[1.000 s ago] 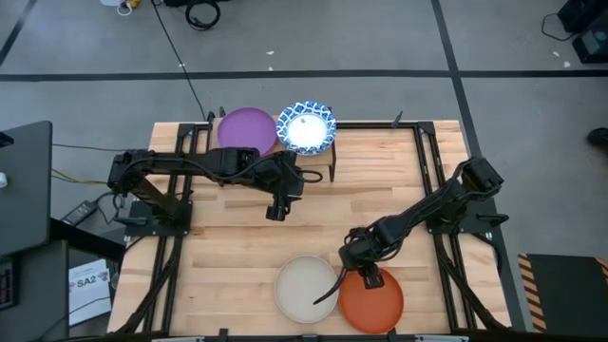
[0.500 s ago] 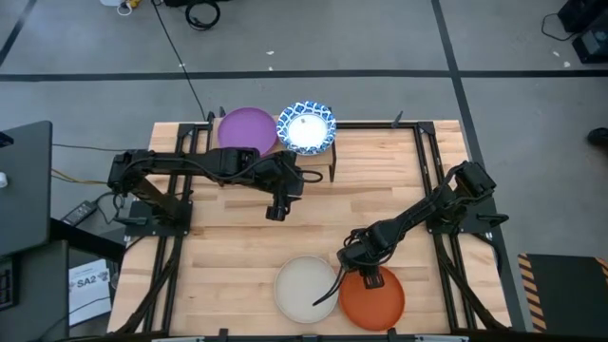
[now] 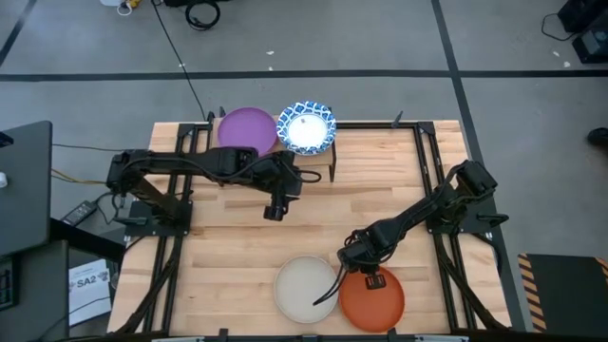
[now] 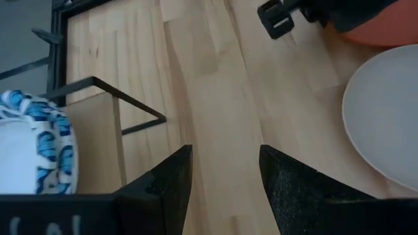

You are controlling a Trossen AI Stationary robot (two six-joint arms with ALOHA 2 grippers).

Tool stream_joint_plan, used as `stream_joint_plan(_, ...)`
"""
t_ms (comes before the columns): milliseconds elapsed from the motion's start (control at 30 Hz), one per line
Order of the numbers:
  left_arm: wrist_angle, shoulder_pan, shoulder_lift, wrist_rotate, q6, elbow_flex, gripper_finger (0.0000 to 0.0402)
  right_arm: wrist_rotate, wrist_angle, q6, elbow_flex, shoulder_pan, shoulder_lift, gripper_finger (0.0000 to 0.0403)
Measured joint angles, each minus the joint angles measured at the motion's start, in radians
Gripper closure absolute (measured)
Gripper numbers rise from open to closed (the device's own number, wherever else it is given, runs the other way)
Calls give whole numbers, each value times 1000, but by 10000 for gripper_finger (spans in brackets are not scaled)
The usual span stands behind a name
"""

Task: Place and stack plates onto a shelf
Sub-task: Stack the orange plate on top of the purple plate on the shelf

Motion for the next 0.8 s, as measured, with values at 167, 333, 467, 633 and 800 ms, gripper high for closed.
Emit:
stream_joint_plan(167, -51, 0, -65, 0, -51, 0, 219, -33, -3, 1, -1, -1, -4, 385)
stream_joint_plan(333, -188, -1, -138, 0, -133, 0, 219, -32, -33, 0, -5, -2, -30, 385)
stream_joint_plan(467, -230, -8, -204, 1, -204, -62, 219, -23, -69, 0, -6, -5, -70, 385)
stream_joint_plan(633, -180, -36, -335, 0, -285, -273, 219, -10, -106, 0, -6, -16, -123, 386)
stream_joint_plan(800, -38, -73, -489, 2, -374, -504, 219, 21, -159, 0, -6, -38, -196, 386)
